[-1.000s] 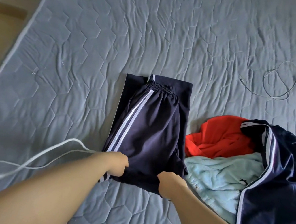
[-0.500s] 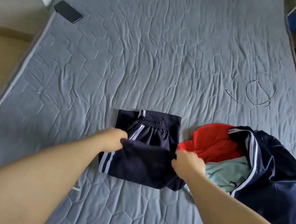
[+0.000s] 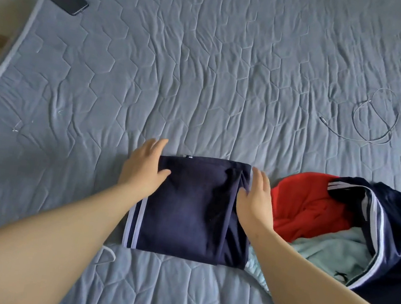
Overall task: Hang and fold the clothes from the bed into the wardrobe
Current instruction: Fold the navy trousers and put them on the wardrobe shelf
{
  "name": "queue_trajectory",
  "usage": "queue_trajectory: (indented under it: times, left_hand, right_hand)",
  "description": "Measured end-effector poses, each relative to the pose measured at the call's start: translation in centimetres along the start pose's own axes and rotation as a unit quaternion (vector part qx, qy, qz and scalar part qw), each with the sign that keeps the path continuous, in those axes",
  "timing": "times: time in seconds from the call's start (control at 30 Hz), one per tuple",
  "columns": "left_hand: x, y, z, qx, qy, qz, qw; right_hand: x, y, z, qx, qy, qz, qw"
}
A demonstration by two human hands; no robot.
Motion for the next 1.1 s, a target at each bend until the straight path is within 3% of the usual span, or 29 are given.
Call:
queue_trajectory:
  times: [0.13, 0.27, 0.37, 0.53, 0.6, 0.73, 0.83, 0.93, 1.1]
  left_hand:
    - [0.8, 4.0, -3.2, 0.066, -0.149, -0.055, 0.985]
    - [1.6, 6.1, -6.5, 0.136, -0.317, -0.048, 0.937]
    - [0.6, 6.2, -7.1, 0.131, -0.263, -0.027, 0.955]
    - [-1.5, 2.5, -5.9, 0.215, -0.177, 0.123, 0.953]
    - [-2.1, 3.0, -5.8, 0.239, -0.201, 0.089, 0.946]
    - [-0.5, 6.8, -7.1, 0.214, -0.329, -0.064, 0.918]
    - [0.5, 9.6, -8.4, 0.228, -0.390, -0.121, 0.884]
    - [0.2, 11.1, -9.2, 0.259, -0.403, -0.129, 0.868]
    - [-0.1, 12.1, -9.6, 0.282, -0.353, -0.140, 0.881]
  right_hand:
    - [0.4, 3.8, 3.2, 0.040, 0.093, -0.058, 0.993]
    - [0.7, 6.3, 5.1, 0.079, 0.167, -0.095, 0.978]
    - [0.1, 7.0, 5.0, 0.081, 0.125, -0.101, 0.984]
    - [-1.9, 4.2, 2.6, 0.053, 0.039, 0.045, 0.997]
    - [-3.2, 4.0, 3.0, 0.063, 0.067, 0.055, 0.994]
    - [-3.8, 5.8, 5.7, 0.006, 0.166, -0.011, 0.986]
    - [-4.0, 7.9, 8.1, -0.056, 0.222, -0.056, 0.972]
    - [-4.1, 9.2, 9.6, -0.007, 0.245, -0.073, 0.967]
    - [-4.0, 9.8, 9.9, 0.034, 0.234, -0.090, 0.967]
Point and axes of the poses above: each hand's wrist, its own x-axis away from the middle knuckle, its own y-axis out of the palm, z = x × y, the point moved 7 cm from there along -x, towards the middle knuckle, and after that the axes turned 2 degrees about x, right-handed, at the moved point
